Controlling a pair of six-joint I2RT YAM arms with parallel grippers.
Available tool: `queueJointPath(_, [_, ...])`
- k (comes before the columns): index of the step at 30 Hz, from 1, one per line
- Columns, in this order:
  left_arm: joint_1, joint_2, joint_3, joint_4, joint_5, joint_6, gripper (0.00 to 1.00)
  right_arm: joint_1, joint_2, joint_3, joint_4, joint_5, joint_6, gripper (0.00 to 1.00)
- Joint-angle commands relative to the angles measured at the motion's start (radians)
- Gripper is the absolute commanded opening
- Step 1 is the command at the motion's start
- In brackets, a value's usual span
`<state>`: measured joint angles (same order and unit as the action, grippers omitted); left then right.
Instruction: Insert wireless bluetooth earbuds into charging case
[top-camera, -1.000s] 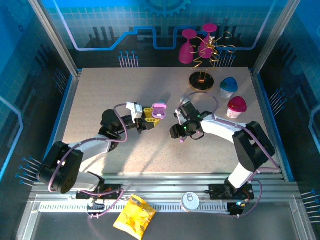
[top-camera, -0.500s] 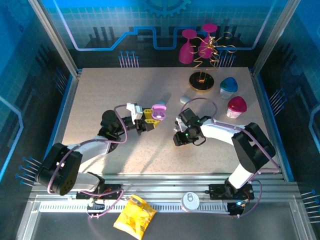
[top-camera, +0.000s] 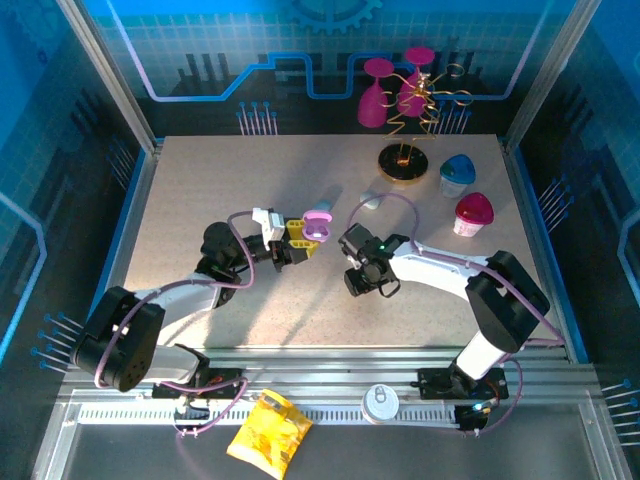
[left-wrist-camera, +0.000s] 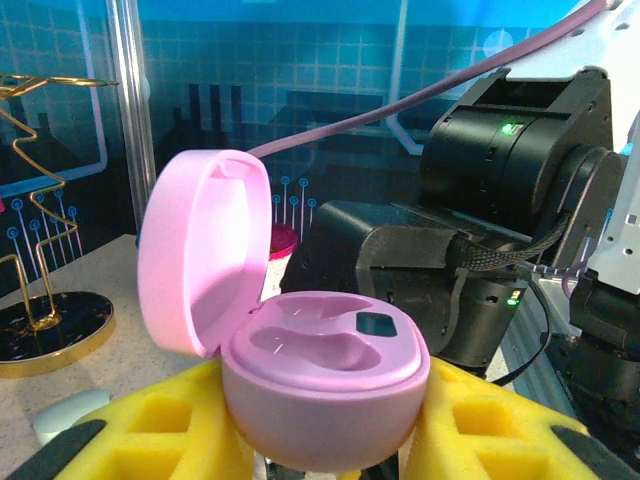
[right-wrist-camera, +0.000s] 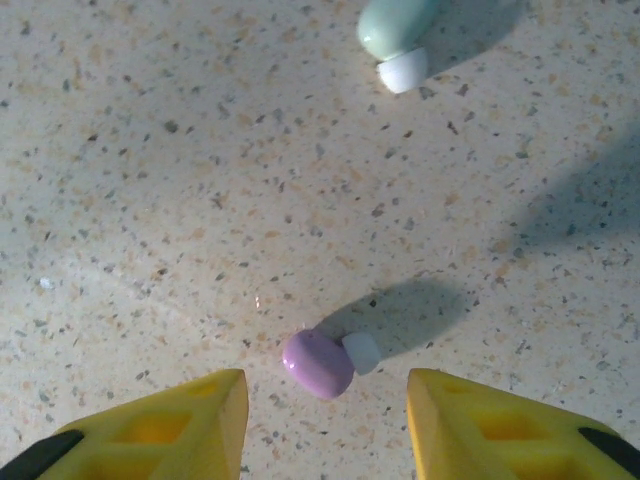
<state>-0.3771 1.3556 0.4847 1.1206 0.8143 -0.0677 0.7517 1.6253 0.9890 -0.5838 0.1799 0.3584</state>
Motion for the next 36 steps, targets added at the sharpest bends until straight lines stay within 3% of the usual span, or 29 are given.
queueJointPath(1, [-0.008, -0.027, -0.009, 0.002, -0.011, 0.034, 0.32, 0.015, 0.018, 0.05, -0.077, 0.022, -0.073, 0.44])
queueJointPath(8, [-0.007, -0.03, -0.01, -0.001, -0.014, 0.027, 0.32, 0.035, 0.092, 0.123, -0.15, 0.034, -0.166, 0.34])
queueJointPath(14, [-0.008, -0.039, -0.005, -0.026, -0.015, 0.038, 0.32, 0.063, 0.157, 0.177, -0.206, 0.085, -0.208, 0.33])
queueJointPath(36, [-0.008, -0.052, -0.012, -0.05, -0.023, 0.055, 0.32, 0.051, 0.23, 0.205, -0.212, 0.123, -0.218, 0.17])
